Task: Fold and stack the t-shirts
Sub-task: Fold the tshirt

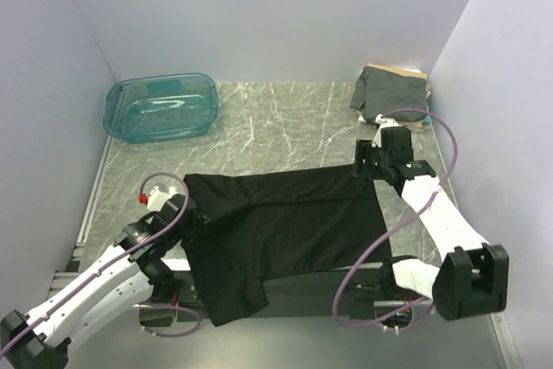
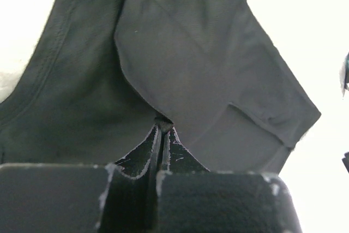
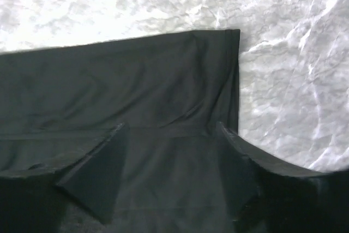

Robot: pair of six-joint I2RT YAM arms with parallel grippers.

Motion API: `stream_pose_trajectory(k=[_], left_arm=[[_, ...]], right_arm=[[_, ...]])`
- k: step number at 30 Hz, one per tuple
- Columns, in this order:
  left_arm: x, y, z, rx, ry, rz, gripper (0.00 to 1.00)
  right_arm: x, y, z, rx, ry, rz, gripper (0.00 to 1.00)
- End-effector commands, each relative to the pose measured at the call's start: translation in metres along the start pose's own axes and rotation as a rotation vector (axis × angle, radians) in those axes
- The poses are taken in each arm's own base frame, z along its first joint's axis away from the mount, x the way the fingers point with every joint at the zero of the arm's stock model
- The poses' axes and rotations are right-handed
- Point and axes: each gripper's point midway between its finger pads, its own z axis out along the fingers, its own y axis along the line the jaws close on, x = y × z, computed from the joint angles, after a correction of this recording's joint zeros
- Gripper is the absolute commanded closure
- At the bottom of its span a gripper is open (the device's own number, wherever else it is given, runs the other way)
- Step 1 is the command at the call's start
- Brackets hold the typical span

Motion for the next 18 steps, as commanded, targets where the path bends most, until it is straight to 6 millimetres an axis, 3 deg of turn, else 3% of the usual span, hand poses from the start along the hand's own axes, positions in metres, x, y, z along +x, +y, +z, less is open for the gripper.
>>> stream_pose_trajectory(k=[1, 8, 13, 18], left_arm=[[-0.001, 0.004, -0.005, -0.014, 0.002, -0.017, 0.99], [0.0, -0.006, -0.012, 0.011, 0.021, 0.005, 0.99], [0.004, 0.005, -0.011, -0.053, 0.039, 0.016, 0.99], [0.013, -0.008, -0.02, 0.007, 0.105, -0.001, 0.99]], right_arm=[[-0.018, 0.01, -0.021, -0.034, -0.053, 0.066, 0.25], [-0.015, 0.014, -0.027, -0.054, -0.07, 0.13, 0.23], [-0.009, 0.016, -0.024, -0.065, -0.061, 0.136, 0.22], [-0.003, 0.022, -0.022, -0.094, -0.033, 0.156, 0.22]])
